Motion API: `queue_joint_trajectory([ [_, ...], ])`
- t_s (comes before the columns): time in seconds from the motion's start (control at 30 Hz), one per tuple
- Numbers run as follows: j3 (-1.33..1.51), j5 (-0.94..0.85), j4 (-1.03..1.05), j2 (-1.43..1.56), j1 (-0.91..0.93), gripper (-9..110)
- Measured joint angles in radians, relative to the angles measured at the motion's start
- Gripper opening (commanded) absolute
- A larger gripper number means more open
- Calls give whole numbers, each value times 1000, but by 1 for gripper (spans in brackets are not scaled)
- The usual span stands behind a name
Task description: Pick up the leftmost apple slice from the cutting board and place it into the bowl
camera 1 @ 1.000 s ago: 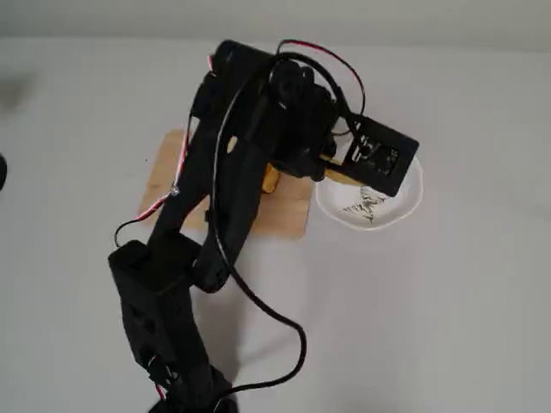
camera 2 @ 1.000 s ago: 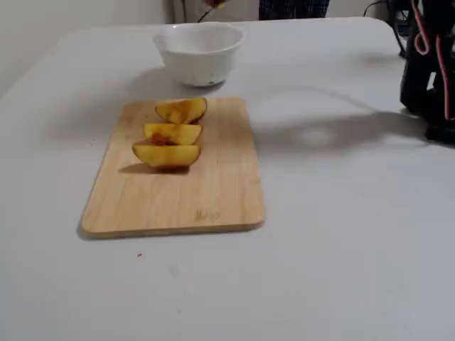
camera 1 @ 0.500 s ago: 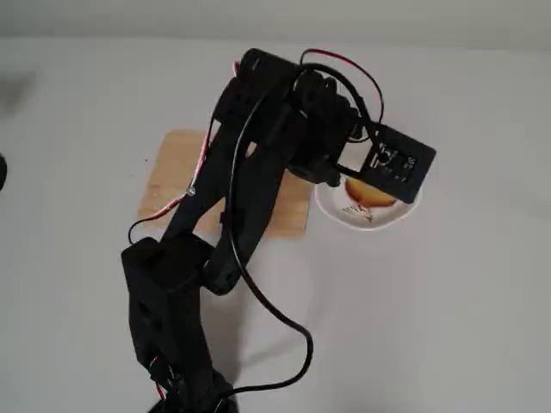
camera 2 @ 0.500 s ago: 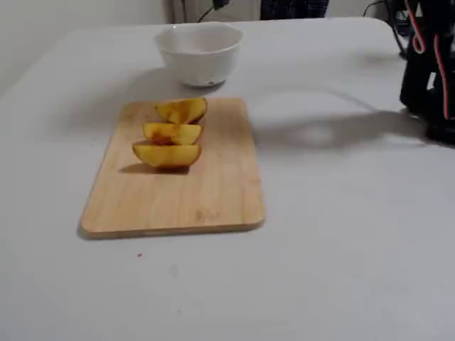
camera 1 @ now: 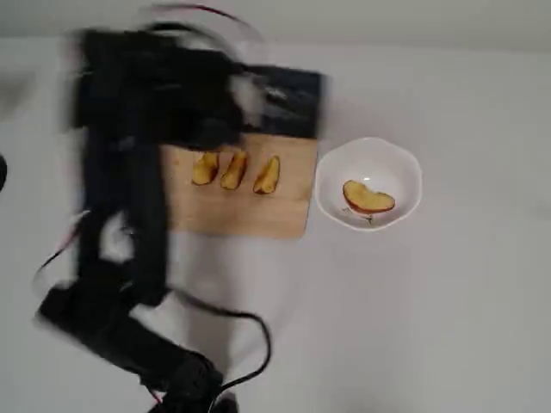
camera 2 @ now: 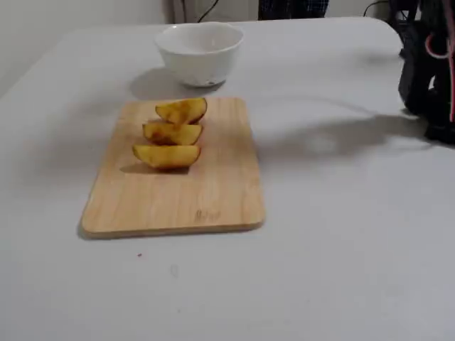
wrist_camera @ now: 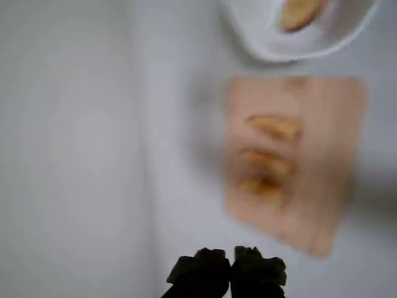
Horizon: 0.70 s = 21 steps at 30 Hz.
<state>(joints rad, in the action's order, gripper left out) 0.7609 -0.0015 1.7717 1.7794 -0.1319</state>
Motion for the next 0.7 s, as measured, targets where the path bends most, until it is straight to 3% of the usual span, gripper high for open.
queue_joint_trajectory([
  [0.23, 146, -3, 5, 617, -52, 1],
  [0.53, 842, -84, -98, 1319, -118, 0],
  [0.7, 1149, -98, -135, 1513, -86, 0],
])
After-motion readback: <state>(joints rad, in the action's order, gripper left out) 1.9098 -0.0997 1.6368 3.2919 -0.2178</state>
